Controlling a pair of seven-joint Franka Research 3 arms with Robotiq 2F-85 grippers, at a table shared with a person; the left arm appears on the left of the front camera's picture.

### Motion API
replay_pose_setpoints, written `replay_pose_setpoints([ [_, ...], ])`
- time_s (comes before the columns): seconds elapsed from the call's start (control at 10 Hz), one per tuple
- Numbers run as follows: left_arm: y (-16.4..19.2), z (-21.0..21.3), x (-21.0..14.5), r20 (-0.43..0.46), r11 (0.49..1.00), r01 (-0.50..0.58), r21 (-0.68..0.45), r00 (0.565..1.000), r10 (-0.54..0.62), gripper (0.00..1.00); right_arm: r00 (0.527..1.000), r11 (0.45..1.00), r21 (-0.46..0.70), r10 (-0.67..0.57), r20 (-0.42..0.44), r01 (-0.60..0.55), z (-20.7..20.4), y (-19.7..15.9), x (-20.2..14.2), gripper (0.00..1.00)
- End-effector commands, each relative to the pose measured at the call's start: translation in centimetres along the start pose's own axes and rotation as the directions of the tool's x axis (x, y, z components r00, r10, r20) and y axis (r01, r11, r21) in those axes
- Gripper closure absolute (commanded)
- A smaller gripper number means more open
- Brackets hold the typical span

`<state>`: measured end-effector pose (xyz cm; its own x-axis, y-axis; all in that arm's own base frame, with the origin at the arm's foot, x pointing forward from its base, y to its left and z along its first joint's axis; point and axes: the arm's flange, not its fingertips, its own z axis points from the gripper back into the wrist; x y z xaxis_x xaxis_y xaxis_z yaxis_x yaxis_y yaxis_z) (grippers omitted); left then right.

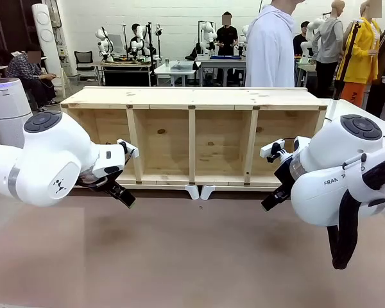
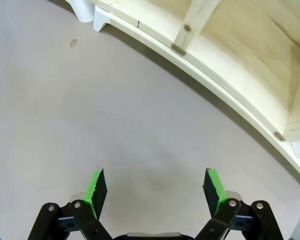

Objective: Perform cable management.
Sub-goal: When the cord part of the Power Cable appears at the lower middle area of the table and stops, grasp the cord part of the Power Cable.

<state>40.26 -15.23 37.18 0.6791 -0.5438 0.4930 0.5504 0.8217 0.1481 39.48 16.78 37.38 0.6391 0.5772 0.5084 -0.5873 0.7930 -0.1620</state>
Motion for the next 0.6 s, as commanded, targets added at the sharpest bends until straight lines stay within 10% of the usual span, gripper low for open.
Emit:
replay_pose_setpoints([
  [0.0,0.1,0.0,0.0,0.000,1.000,-0.004,0.000,1.000,0.004,0.00,1.000,1.000,0.000,-0.001,0.000,0.001,0.0,0.0,0.0,0.00],
  [0.5,-0.7,4.5,-0.9,0.021,1.000,-0.002,-0.007,1.000,0.002,0.00,0.998,0.997,-0.053,0.058,0.013,-0.057,4.1,0.8,-0.6,0.00],
])
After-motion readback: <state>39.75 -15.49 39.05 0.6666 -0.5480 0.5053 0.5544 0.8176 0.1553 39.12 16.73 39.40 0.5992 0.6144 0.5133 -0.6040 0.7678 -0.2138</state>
